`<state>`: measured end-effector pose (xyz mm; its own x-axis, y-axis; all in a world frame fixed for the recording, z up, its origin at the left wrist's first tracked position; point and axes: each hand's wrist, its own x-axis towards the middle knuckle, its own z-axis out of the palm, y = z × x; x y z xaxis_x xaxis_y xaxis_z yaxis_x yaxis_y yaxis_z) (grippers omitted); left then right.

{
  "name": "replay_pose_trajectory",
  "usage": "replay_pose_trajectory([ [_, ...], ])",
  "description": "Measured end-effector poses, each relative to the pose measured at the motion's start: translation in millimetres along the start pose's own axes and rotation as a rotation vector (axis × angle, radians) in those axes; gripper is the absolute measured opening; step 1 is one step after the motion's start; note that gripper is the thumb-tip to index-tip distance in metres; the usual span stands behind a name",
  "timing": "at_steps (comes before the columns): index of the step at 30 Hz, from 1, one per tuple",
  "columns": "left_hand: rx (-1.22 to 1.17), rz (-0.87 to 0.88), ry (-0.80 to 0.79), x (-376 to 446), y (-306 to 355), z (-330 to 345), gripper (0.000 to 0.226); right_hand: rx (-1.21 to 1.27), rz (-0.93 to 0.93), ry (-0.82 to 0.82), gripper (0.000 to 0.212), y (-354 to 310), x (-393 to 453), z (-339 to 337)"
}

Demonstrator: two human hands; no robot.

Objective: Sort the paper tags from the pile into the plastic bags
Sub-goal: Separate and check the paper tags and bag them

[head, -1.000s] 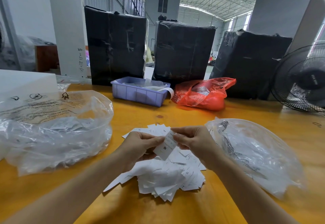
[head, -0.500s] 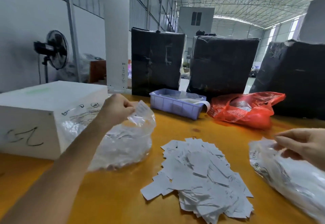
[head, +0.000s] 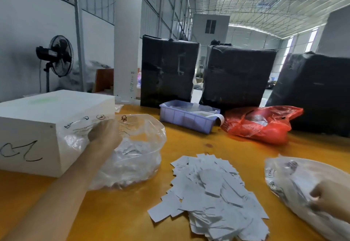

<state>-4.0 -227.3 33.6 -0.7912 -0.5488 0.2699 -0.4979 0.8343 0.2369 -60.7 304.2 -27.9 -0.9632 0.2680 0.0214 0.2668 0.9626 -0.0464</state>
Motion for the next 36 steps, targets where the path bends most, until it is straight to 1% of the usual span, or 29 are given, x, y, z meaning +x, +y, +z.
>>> replay_pose_trajectory([
  [1, -0.033, 0.028, 0.014, 2.4, 2.4, -0.2, 0.015, 0.052, -0.061, 0.004, 0.021, -11.1, -16.5, -2.8],
  [3, -0.149, 0.131, 0.117, -1.6, 12.4, 0.6, 0.018, 0.107, -0.077, 0.010, 0.012, -16.4, -28.6, -14.0],
  [6, -0.334, 0.422, 0.266, -25.2, 48.5, 6.8, 0.013, 0.268, -0.046, 0.094, 0.004, -11.1, -34.8, -18.8],
  [7, -0.377, 0.522, 0.294, -34.2, 59.0, 11.2, 0.013, 0.265, -0.023, 0.113, 0.004, -11.6, -40.0, -21.5],
  [8, -0.396, 0.595, 0.306, -44.7, 68.7, 14.6, 0.013, 0.251, -0.018, 0.105, 0.008, -11.0, -42.8, -22.9],
  [10, -0.434, 0.717, 0.295, -68.4, 89.0, 24.7, 0.011, 0.217, 0.015, 0.058, 0.023, -8.0, -41.5, -23.3],
  [12, -0.452, 0.861, 0.229, -91.2, 105.1, 36.8, 0.014, 0.152, 0.055, 0.001, 0.037, -4.1, -41.3, -21.1],
  [13, -0.461, 0.922, 0.195, -98.9, 111.2, 45.1, 0.017, 0.150, 0.069, -0.010, 0.038, -3.3, -41.2, -21.0],
  [15, -0.461, 1.001, 0.108, -108.6, 118.9, 62.0, 0.020, 0.189, 0.063, 0.007, 0.029, -1.2, -38.1, -21.7],
  [19, -0.498, 0.990, -0.115, -113.5, 124.9, 83.1, 0.010, 0.268, 0.047, 0.095, 0.010, 2.3, -35.3, -22.1],
  [22, -0.538, 0.919, -0.234, -112.5, 128.3, 87.2, 0.015, 0.240, 0.072, 0.107, 0.010, 2.0, -33.7, -17.1],
  [23, -0.539, 0.898, -0.250, -112.4, 129.5, 87.8, 0.016, 0.214, 0.078, 0.111, 0.010, 1.2, -33.2, -15.5],
  [28, -0.602, 0.788, -0.224, -121.7, 132.5, 90.2, 0.012, 0.146, 0.104, 0.202, 0.024, -8.0, -40.4, -14.5],
  [29, -0.617, 0.771, -0.217, -124.8, 132.6, 91.2, 0.012, 0.142, 0.108, 0.225, 0.023, -9.6, -42.7, -13.8],
  [31, -0.635, 0.745, -0.209, -128.9, 132.5, 92.7, 0.012, 0.142, 0.115, 0.264, 0.010, -11.9, -49.6, -10.8],
  [34, -0.648, 0.715, -0.200, -130.4, 132.7, 92.6, 0.012, 0.206, 0.108, 0.355, 0.017, -13.4, -58.3, -2.7],
  [36, -0.652, 0.703, -0.186, -131.9, 133.0, 92.4, 0.012, 0.271, 0.091, 0.460, 0.020, -14.2, -63.8, 1.0],
])
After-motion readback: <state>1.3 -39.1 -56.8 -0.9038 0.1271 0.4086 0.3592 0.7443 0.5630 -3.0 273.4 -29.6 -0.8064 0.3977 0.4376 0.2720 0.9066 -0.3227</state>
